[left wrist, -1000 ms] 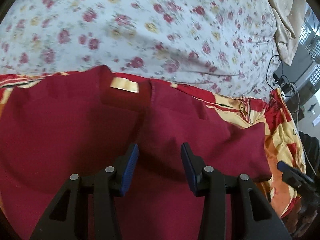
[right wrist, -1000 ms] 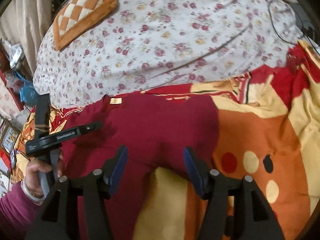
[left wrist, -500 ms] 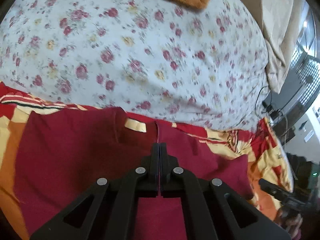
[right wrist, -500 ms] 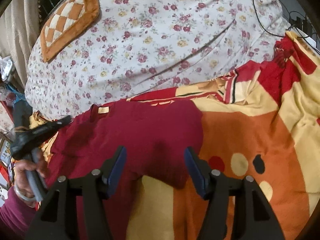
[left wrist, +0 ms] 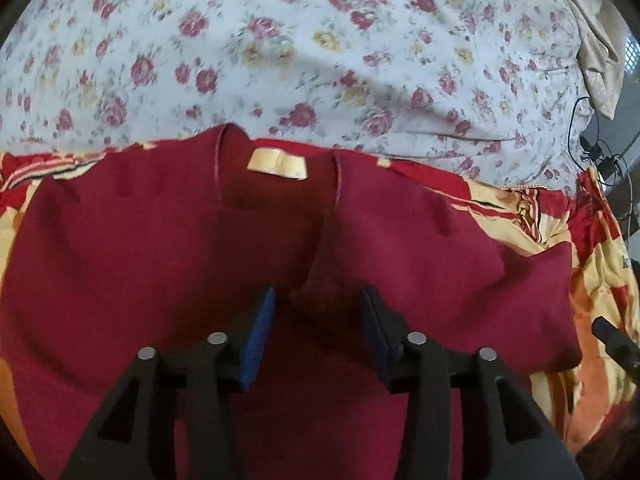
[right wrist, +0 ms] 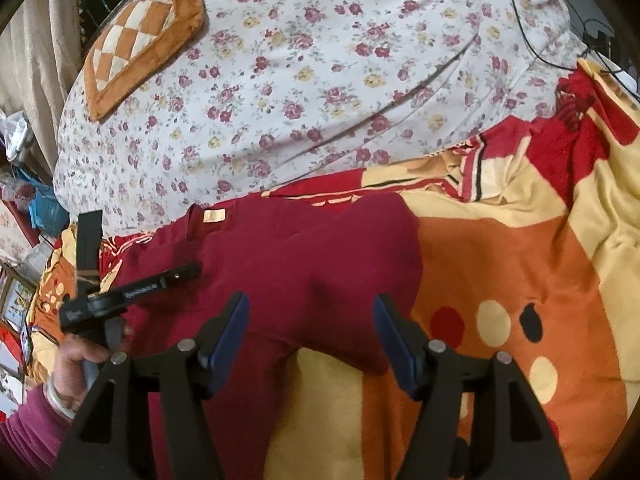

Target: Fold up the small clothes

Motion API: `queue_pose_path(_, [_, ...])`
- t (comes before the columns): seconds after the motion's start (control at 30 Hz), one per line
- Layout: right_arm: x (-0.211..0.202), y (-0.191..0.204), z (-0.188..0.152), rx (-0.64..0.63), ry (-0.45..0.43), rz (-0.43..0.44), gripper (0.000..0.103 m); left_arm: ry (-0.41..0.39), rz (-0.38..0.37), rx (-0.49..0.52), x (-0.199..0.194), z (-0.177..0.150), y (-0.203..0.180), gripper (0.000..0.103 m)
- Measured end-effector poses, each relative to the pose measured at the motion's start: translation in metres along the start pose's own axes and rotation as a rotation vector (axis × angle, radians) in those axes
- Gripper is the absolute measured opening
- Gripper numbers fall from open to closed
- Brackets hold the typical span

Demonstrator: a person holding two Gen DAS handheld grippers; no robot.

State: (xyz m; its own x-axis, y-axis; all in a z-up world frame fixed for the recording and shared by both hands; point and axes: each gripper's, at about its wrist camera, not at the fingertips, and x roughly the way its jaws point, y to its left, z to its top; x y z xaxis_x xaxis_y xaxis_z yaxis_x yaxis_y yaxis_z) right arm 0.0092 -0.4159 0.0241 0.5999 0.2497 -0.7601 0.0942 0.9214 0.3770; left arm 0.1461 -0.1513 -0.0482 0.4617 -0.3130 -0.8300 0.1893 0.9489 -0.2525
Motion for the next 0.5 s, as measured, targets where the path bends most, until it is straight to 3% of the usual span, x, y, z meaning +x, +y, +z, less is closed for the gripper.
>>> queue_pose_path(0.07, [0.001, -0.005, 0.0, 0.02, -0.003, 0.003, 0.069, 0.002, -0.052, -0.01, 0.001, 0.0, -0.005, 0.034])
queue_pose_path(0.13, [0.001, -0.01, 0.0, 0.042, -0.005, 0.004, 0.069, 0.016, -0.128, -0.025, 0.004, 0.002, -0.006, 0.001])
queue_pose_path(0.17, [0.001, -0.011, 0.001, 0.052, -0.006, 0.007, 0.069, 0.037, -0.157, -0.034, 0.007, 0.003, -0.005, 0.001])
queue_pose_path(0.27, [-0.002, -0.013, 0.001, 0.062, -0.018, 0.008, 0.069, -0.013, -0.193, -0.058, -0.009, 0.006, 0.004, 0.0])
queue_pose_path(0.4, [-0.009, -0.013, 0.006, 0.045, -0.046, -0.014, 0.069, -0.167, -0.166, -0.078, -0.066, 0.019, 0.035, 0.0])
queue_pose_path(0.5, [-0.006, -0.015, 0.013, 0.061, -0.049, -0.019, 0.071, -0.24, -0.122, -0.119, -0.096, 0.023, 0.07, 0.0])
